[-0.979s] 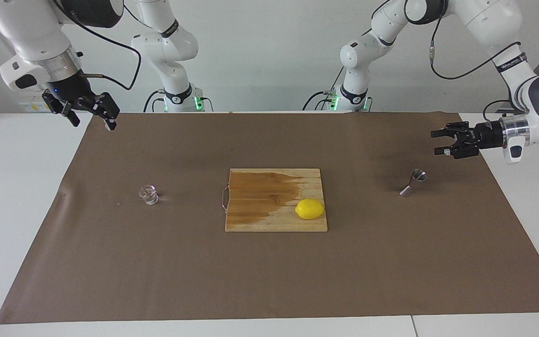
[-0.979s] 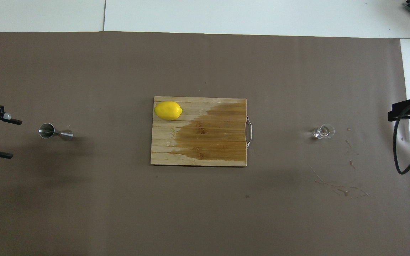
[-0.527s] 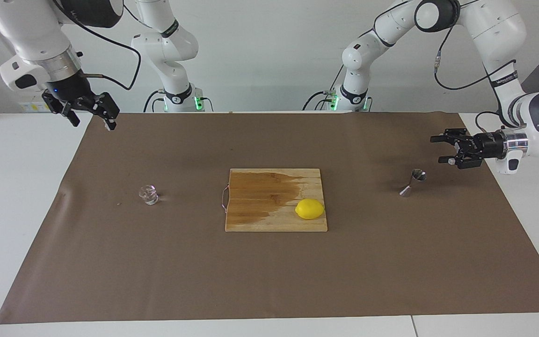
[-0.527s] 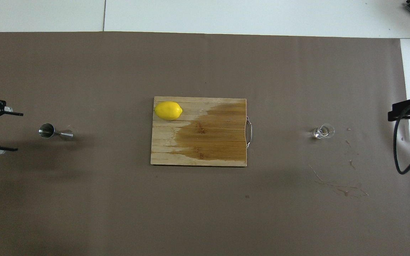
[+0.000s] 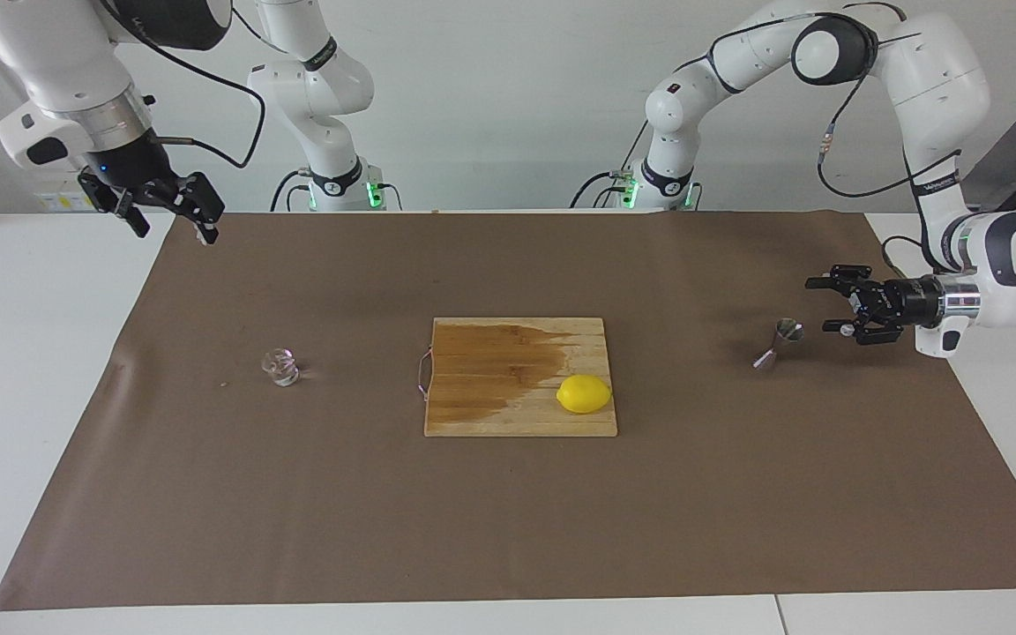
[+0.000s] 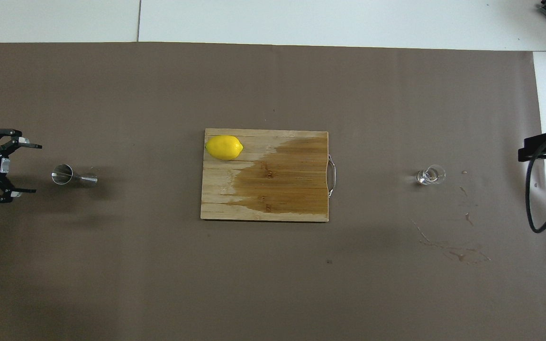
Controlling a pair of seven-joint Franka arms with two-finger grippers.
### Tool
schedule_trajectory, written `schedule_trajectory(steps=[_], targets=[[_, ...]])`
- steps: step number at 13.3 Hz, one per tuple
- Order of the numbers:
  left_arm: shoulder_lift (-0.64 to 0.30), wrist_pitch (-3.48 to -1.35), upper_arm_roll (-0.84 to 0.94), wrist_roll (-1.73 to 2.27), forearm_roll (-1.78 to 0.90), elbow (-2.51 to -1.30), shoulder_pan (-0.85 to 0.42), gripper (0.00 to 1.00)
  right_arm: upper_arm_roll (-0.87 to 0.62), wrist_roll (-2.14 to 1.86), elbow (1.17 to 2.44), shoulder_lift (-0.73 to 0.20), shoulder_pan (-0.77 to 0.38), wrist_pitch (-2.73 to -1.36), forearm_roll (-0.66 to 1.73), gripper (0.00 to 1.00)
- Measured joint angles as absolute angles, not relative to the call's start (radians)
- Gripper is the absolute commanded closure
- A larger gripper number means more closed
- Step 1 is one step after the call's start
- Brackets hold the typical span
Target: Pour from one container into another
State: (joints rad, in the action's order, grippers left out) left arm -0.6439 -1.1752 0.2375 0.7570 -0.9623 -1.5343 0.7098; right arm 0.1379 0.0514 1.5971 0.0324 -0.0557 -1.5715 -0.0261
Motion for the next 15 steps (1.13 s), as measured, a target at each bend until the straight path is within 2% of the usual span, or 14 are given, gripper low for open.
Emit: schedule_trajectory(steps=[5, 15], targets=[[-0.76, -1.173, 0.278, 0.759, -0.972, -1.473, 0.762, 0.0, 0.142, 0.05, 1.597, 0.039, -0.047, -1.57, -0.026, 0.0], [-0.817, -1.251, 0.299, 0.814, -0.981, -1.476, 0.756, 0.0, 0.137, 0.05, 1.598, 0.043, -0.05, -1.549, -0.026, 0.0]])
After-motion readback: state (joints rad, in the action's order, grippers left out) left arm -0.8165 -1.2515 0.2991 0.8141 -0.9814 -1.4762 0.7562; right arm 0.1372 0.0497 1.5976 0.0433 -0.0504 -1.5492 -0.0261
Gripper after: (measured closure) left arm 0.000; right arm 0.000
